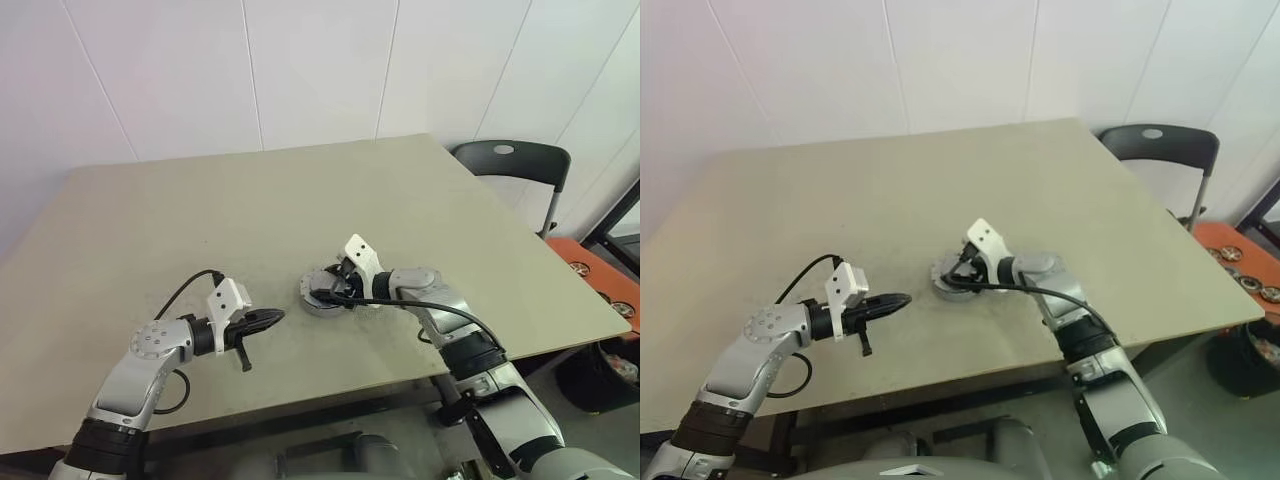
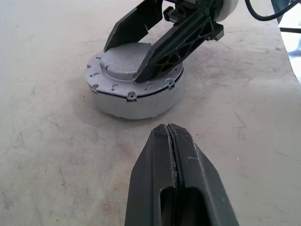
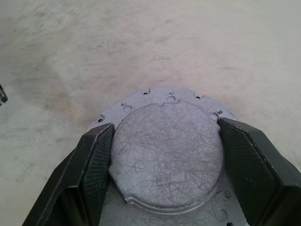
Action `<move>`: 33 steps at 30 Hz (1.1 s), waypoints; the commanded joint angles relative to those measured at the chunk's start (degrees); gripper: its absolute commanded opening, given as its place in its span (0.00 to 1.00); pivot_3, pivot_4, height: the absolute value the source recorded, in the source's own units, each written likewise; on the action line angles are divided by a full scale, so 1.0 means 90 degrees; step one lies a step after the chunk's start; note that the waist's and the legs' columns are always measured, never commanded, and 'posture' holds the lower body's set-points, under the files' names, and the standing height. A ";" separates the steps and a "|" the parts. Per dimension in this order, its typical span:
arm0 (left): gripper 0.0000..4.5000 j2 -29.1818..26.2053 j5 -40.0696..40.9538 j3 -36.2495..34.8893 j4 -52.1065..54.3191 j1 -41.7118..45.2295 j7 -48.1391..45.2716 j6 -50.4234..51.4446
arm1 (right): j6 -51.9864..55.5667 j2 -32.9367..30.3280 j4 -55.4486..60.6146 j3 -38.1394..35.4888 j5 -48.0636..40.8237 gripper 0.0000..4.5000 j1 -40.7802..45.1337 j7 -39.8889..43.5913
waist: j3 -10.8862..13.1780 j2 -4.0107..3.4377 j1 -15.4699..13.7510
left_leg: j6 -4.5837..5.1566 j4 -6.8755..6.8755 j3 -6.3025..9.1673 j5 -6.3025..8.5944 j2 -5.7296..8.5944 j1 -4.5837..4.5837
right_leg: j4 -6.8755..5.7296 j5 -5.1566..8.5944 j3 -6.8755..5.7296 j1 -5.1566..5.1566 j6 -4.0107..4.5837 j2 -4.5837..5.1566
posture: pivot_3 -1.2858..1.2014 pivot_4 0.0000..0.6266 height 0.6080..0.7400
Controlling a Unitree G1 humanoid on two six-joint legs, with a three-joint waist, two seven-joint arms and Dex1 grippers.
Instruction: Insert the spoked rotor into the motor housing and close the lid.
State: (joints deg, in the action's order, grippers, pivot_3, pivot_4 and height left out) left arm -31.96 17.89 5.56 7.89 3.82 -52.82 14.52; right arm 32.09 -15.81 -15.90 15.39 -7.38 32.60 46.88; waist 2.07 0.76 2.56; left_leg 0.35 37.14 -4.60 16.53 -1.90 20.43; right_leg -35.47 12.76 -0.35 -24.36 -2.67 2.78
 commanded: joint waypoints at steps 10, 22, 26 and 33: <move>0.00 -0.0003 -0.0096 -0.0005 0.0067 0.0071 0.0043 -0.0073 | -0.0670 -0.0011 -0.0244 0.0372 0.0334 0.69 -0.0540 -0.0013 | -0.0020 0.0021 0.0015 | -0.0004 -0.0005 0.0005 0.0002 -0.0003 -0.0014 | 0.0014 0.0000 0.0000 -0.0009 0.0000 0.0002 | 0.52 0.00 1.00; 0.00 -0.0007 -0.0120 -0.0007 0.0063 0.0080 0.0052 -0.0053 | -0.0252 0.0304 -0.0142 -0.0038 -0.0113 0.69 -0.0639 0.0035 | -0.0020 0.0022 0.0032 | -0.0010 -0.0023 0.0001 0.0008 -0.0018 0.0004 | 0.0019 0.0000 0.0002 -0.0012 0.0001 -0.0013 | 0.52 0.00 1.00; 0.00 -0.0019 -0.0130 -0.0014 0.0043 0.0091 0.0046 -0.0063 | -0.0504 0.0177 -0.0307 0.0243 0.0310 0.69 -0.0622 -0.0038 | -0.0020 0.0022 0.0042 | -0.0027 -0.0023 0.0000 0.0017 -0.0018 0.0005 | 0.0022 0.0001 0.0001 -0.0012 0.0000 -0.0012 | 0.52 0.00 1.00; 0.00 -0.0034 -0.0144 -0.0019 0.0035 0.0080 0.0039 -0.0077 | -0.0848 0.0007 -0.0641 0.0522 0.0860 0.69 -0.0513 -0.0319 | -0.0021 0.0022 0.0091 | -0.0029 -0.0021 0.0000 0.0018 -0.0018 -0.0002 | 0.0024 0.0001 0.0001 -0.0007 0.0000 -0.0010 | 0.52 0.00 1.00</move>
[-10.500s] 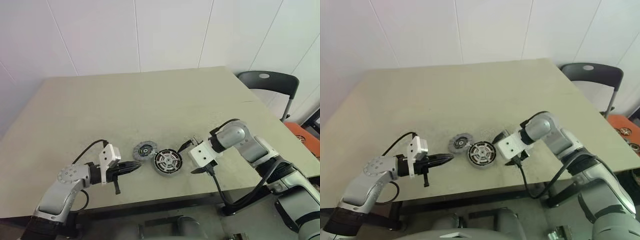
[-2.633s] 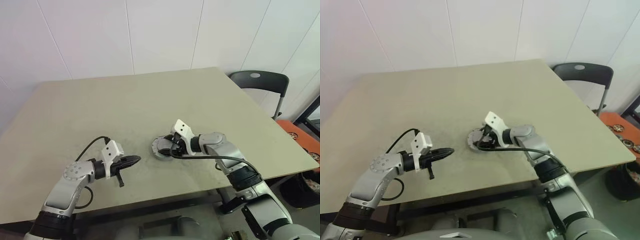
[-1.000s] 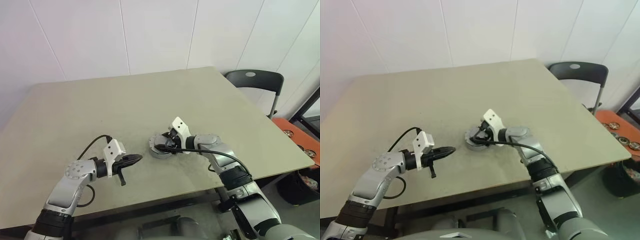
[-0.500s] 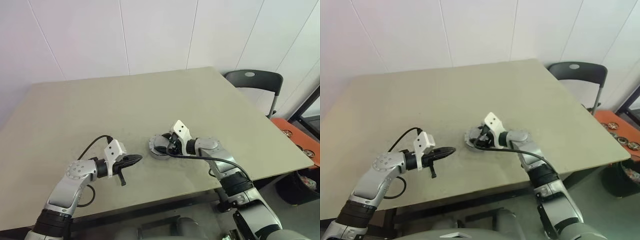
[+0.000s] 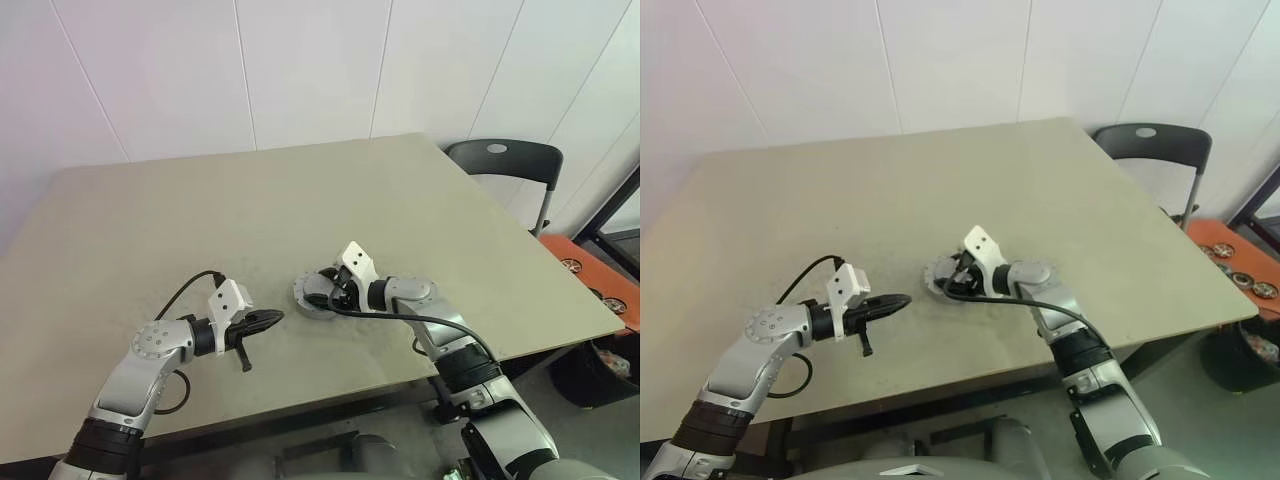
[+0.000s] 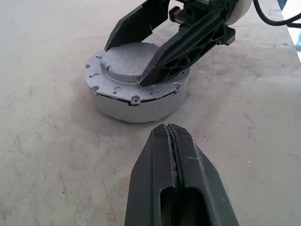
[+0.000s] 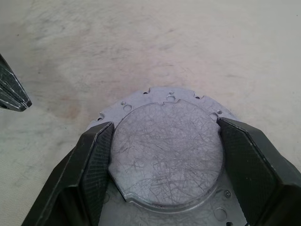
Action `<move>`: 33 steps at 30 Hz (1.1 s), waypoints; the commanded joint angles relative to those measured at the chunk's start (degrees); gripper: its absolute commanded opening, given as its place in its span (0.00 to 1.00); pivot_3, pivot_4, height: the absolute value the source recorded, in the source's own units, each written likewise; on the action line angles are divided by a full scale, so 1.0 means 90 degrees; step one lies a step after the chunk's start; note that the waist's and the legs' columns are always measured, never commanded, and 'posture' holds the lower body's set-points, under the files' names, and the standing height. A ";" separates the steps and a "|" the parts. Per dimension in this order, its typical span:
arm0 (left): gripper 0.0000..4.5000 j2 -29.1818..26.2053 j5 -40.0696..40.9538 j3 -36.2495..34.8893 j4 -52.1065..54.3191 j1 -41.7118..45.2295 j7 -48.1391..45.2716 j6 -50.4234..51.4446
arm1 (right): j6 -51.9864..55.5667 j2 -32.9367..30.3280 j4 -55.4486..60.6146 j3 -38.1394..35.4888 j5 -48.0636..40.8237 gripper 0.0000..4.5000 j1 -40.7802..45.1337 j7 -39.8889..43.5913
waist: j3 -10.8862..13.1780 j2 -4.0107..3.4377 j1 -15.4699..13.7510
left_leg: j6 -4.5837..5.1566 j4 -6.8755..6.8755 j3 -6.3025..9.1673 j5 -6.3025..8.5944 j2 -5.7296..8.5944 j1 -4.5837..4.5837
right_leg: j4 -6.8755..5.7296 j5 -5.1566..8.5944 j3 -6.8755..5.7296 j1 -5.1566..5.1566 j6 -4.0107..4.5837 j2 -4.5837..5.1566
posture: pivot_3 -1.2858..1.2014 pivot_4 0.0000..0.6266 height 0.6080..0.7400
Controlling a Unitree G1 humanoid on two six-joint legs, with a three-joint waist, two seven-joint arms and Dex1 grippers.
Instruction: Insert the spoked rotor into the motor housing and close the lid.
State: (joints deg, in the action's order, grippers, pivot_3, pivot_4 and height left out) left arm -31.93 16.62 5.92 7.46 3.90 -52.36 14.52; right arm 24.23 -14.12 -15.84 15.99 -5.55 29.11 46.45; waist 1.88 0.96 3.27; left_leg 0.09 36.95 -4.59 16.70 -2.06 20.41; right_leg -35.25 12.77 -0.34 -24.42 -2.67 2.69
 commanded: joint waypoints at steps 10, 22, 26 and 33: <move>0.00 -0.0024 -0.0034 -0.0040 0.0087 0.0094 -0.0012 -0.0076 | 0.0240 -0.0491 -0.1012 0.1016 0.1144 0.69 0.0067 -0.0310 | -0.0034 -0.0057 0.0053 | -0.0005 0.0003 0.0010 0.0003 0.0000 -0.0020 | 0.0034 -0.0001 -0.0021 0.0007 0.0002 0.0017 | 0.52 0.00 1.00; 0.00 -0.0004 -0.0057 -0.0017 0.0013 0.0172 -0.0010 -0.0097 | -0.0269 -0.0427 -0.1736 0.0787 0.1512 0.69 0.0330 -0.1184 | -0.0047 0.0011 -0.0181 | -0.0004 -0.0153 -0.0252 0.0002 -0.0159 -0.0047 | -0.0234 0.0458 -0.0172 0.0332 -0.0092 0.0198 | 0.52 0.00 1.00; 0.00 0.0007 -0.0081 -0.0002 0.0013 0.0169 -0.0002 -0.0100 | -0.0516 -0.0460 -0.1750 0.0885 0.1411 0.69 0.0282 -0.0963 | -0.0012 -0.0279 -0.0244 | -0.0025 -0.0070 0.0092 -0.0005 -0.0045 -0.0079 | -0.0150 0.0466 -0.0349 0.0358 -0.0043 0.0213 | 0.52 0.00 1.00; 0.00 0.0016 -0.0096 -0.0012 0.0008 0.0172 -0.0002 -0.0105 | -0.0038 -0.0245 -0.1329 0.0579 0.0789 0.69 0.0187 -0.0493 | -0.0006 -0.0128 -0.0456 | -0.0026 -0.0219 0.0329 -0.0058 0.0158 0.0038 | -0.0289 0.0914 -0.0289 0.0787 -0.0066 0.0191 | 0.52 0.00 1.00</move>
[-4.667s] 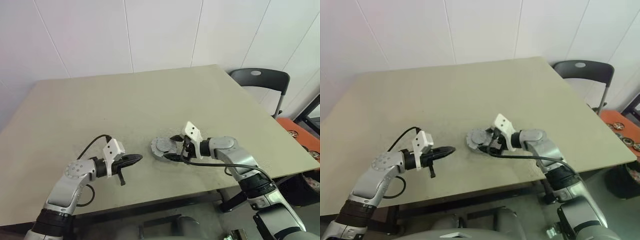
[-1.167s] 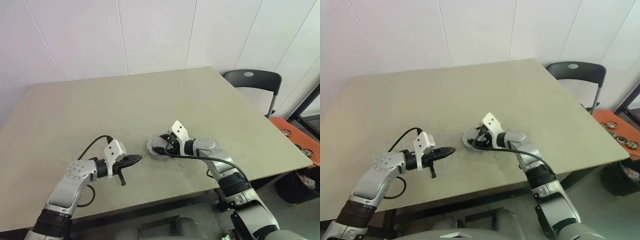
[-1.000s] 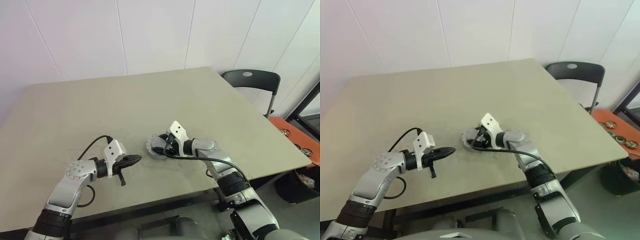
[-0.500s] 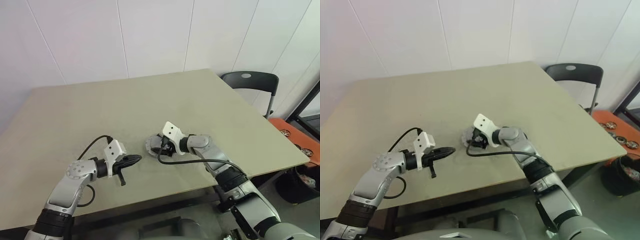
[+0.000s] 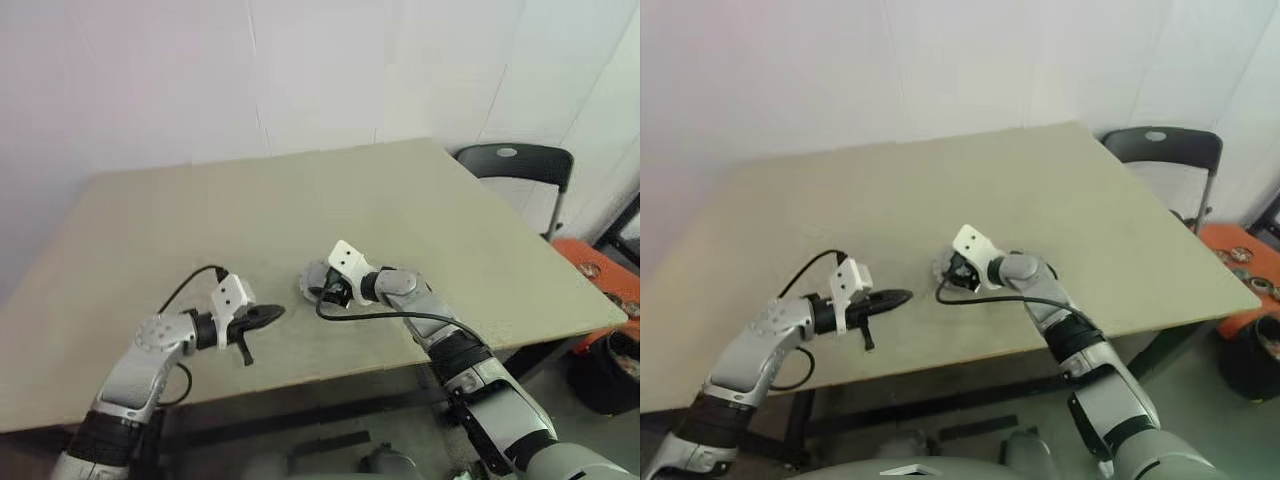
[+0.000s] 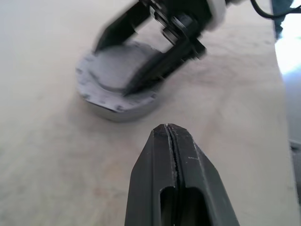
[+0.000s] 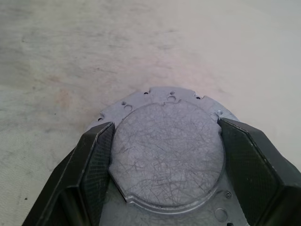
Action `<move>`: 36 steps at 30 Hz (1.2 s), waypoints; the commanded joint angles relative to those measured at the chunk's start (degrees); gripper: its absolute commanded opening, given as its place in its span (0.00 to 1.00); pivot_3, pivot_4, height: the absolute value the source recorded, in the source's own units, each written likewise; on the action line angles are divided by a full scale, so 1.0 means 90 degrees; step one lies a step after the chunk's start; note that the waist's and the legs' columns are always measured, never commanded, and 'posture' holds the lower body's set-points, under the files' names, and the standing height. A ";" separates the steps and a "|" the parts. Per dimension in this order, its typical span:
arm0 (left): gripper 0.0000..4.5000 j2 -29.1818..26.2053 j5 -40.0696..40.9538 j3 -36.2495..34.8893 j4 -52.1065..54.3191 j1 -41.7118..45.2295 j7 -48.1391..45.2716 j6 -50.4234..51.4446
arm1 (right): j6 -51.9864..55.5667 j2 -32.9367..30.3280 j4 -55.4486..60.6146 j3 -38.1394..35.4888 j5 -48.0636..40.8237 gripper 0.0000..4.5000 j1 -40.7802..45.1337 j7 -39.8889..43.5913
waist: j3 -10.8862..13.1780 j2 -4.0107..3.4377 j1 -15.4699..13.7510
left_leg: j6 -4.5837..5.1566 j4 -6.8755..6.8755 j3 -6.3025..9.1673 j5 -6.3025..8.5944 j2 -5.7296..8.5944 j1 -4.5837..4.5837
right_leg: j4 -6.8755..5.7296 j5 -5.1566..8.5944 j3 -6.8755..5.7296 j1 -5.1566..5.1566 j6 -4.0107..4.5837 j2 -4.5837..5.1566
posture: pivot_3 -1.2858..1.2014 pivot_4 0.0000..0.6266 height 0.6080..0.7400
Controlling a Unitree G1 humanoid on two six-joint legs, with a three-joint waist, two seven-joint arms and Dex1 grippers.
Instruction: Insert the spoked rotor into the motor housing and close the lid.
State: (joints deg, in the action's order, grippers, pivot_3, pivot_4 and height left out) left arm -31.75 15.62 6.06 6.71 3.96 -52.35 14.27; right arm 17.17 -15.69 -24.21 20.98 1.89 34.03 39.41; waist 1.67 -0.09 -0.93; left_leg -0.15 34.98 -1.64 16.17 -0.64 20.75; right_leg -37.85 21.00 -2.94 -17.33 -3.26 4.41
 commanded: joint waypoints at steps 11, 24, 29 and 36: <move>0.00 0.0033 -0.0002 0.0018 0.0061 0.0209 -0.0015 -0.0099 | 0.1220 0.0193 -0.0521 -0.0667 -0.0380 0.69 -0.0164 -0.0031 | -0.0006 -0.0003 0.0338 | -0.0054 -0.0007 -0.0006 -0.0221 -0.0031 0.0097 | 0.0079 -0.0055 -0.0028 -0.0100 -0.0067 0.0022 | 0.52 0.00 1.00; 0.00 0.0050 -0.0019 0.0045 0.0056 0.0198 -0.0004 -0.0091 | 0.0866 0.0388 -0.0464 -0.0976 -0.0583 0.69 -0.0096 -0.0441 | 0.0039 -0.0024 0.0305 | -0.0083 -0.0024 -0.0021 -0.0213 -0.0035 0.0089 | 0.0082 -0.0044 -0.0030 -0.0125 -0.0039 0.0060 | 0.52 0.00 1.00; 0.00 0.0057 -0.0016 0.0052 0.0075 0.0173 0.0014 -0.0086 | 0.1006 0.0446 -0.0339 -0.1079 -0.0795 0.69 -0.0146 -0.0282 | 0.0043 -0.0022 0.0330 | -0.0082 -0.0025 -0.0030 -0.0213 -0.0035 0.0095 | 0.0081 -0.0048 -0.0030 -0.0137 -0.0043 0.0064 | 0.52 0.00 1.00; 0.00 0.0041 -0.0020 0.0060 0.0070 0.0158 0.0031 -0.0094 | 0.1199 0.0199 -0.0025 -0.0485 -0.0633 0.69 -0.0393 0.0193 | 0.0041 -0.0019 0.0312 | -0.0082 -0.0034 -0.0034 -0.0213 -0.0036 0.0101 | 0.0083 -0.0048 -0.0030 -0.0149 -0.0043 0.0068 | 0.52 0.00 1.00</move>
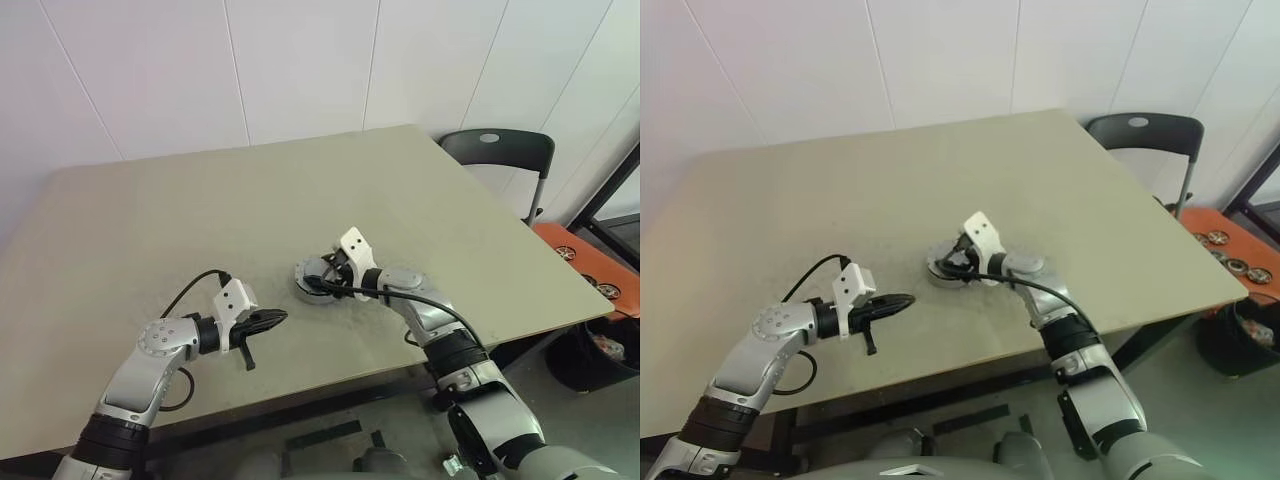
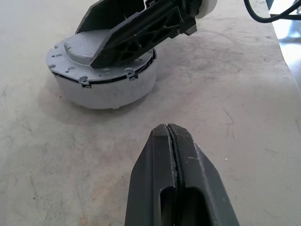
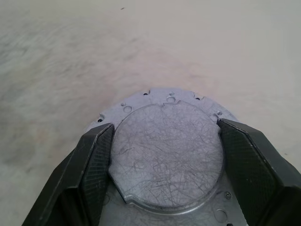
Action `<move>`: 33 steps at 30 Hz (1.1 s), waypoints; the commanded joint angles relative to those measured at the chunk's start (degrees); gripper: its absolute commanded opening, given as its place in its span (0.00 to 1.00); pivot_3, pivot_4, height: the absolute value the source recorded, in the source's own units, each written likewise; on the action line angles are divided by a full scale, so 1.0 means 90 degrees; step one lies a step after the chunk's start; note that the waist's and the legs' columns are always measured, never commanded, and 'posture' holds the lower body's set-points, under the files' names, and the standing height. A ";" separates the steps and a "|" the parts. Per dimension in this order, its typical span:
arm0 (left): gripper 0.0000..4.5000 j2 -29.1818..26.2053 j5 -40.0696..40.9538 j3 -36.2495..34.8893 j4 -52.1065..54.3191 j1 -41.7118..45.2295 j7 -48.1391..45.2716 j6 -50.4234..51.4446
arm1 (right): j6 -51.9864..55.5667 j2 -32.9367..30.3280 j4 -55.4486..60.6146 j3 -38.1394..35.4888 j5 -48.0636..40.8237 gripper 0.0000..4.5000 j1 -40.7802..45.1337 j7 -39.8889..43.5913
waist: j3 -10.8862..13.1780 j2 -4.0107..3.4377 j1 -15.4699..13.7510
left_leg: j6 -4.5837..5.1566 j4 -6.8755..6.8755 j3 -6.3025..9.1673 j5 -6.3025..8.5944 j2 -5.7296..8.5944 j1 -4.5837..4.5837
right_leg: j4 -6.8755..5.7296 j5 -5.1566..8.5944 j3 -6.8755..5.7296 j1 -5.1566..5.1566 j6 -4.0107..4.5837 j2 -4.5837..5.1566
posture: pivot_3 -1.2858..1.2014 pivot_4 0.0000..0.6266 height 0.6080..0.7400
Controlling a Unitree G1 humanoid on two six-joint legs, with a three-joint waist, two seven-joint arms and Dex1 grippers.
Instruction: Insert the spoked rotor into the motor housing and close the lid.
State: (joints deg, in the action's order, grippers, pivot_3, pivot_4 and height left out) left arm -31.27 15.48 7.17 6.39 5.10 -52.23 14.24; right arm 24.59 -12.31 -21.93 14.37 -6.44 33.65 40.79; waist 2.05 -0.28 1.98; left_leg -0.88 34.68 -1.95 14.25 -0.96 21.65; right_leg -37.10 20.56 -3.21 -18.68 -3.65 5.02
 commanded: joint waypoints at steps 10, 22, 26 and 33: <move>0.00 0.0006 0.0101 -0.0143 0.0122 0.0066 -0.0002 -0.0076 | 0.0273 -0.0004 -0.0169 0.0247 0.0326 0.69 -0.0420 -0.0137 | -0.0009 0.0007 0.0029 | 0.0016 -0.0001 0.0000 -0.0010 0.0000 0.0068 | -0.0004 -0.0014 -0.0005 -0.0072 -0.0024 0.0000 | 0.52 0.00 1.00; 0.00 -0.0016 0.0223 -0.0470 0.0084 0.0000 0.0064 -0.0175 | 0.0331 0.0193 -0.0183 0.0096 0.0076 0.69 -0.0471 0.0147 | -0.0010 0.0009 0.0065 | 0.0025 -0.0010 0.0000 -0.0010 0.0000 0.0070 | -0.0005 -0.0017 -0.0006 -0.0076 -0.0028 -0.0001 | 0.52 0.00 1.00; 0.00 -0.0007 0.0206 -0.0473 0.0066 0.0017 0.0091 -0.0182 | 0.0393 0.0222 -0.0147 0.0154 0.0059 0.69 -0.0519 0.0271 | -0.0010 0.0009 0.0064 | 0.0025 -0.0008 -0.0001 -0.0010 0.0000 0.0067 | -0.0011 -0.0017 -0.0007 -0.0076 -0.0029 -0.0001 | 0.52 0.00 1.00; 0.00 -0.0016 0.0199 -0.0469 0.0044 0.0019 0.0128 -0.0211 | 0.0207 0.0302 0.0020 0.0174 0.0051 0.69 -0.0632 0.0317 | -0.0012 0.0013 0.0068 | 0.0025 -0.0014 -0.0001 -0.0010 0.0000 0.0068 | -0.0010 -0.0017 -0.0006 -0.0075 -0.0029 -0.0002 | 0.52 0.00 1.00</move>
State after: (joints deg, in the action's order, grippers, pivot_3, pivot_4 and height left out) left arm -31.28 16.77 4.54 6.32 4.93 -51.16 13.32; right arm 24.42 -10.33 -18.66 13.16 -6.48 31.05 42.36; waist 1.94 -0.17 2.59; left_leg -0.66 34.54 -1.95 14.16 -0.96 22.26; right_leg -37.20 20.41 -3.26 -19.35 -3.91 5.00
